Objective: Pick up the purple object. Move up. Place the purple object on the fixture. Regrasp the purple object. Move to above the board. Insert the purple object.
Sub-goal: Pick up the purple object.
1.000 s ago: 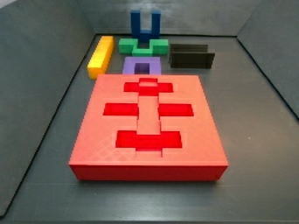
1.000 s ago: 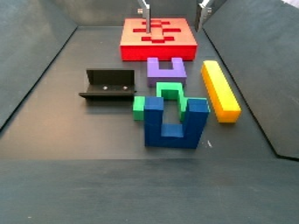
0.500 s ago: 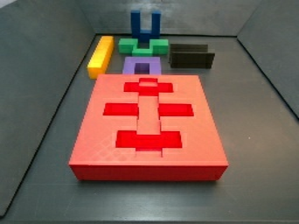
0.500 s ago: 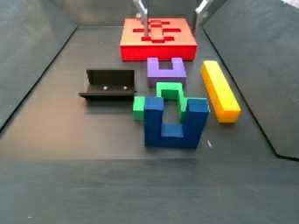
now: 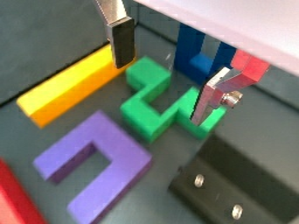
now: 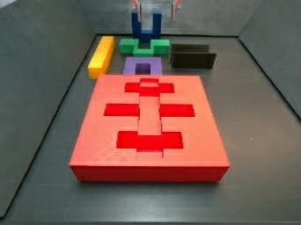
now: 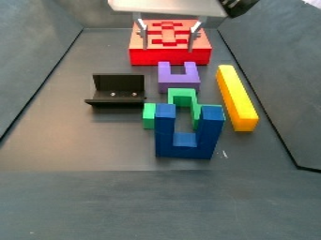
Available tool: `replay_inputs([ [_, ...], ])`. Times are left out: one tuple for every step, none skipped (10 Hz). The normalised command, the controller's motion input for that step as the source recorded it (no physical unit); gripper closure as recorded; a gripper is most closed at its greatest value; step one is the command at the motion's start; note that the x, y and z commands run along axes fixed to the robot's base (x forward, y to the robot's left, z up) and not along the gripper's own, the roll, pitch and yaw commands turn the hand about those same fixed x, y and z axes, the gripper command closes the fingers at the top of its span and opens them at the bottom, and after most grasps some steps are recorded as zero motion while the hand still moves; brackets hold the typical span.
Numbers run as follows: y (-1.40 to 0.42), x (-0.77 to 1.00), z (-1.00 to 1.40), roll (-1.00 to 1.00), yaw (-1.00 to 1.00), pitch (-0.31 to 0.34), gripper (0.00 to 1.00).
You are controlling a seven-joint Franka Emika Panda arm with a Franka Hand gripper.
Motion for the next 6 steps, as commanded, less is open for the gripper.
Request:
replay_inputs([
  [-0.65, 0.16, -0.29, -0.02, 0.03, -0.084, 0.00],
  [-0.71, 0.15, -0.21, 0.00, 0.09, -0.044, 0.00],
  [-0.71, 0.14, -0.17, 0.05, 0.13, -0.007, 0.00],
  [-0.70, 0.13, -0.16, 0.06, 0.12, -0.001, 0.00],
  [-0.59, 0.09, -0.11, 0.09, 0.09, 0.000, 0.00],
  [-0.43, 0.00, -0.18, 0.10, 0.03, 0.000, 0.00],
])
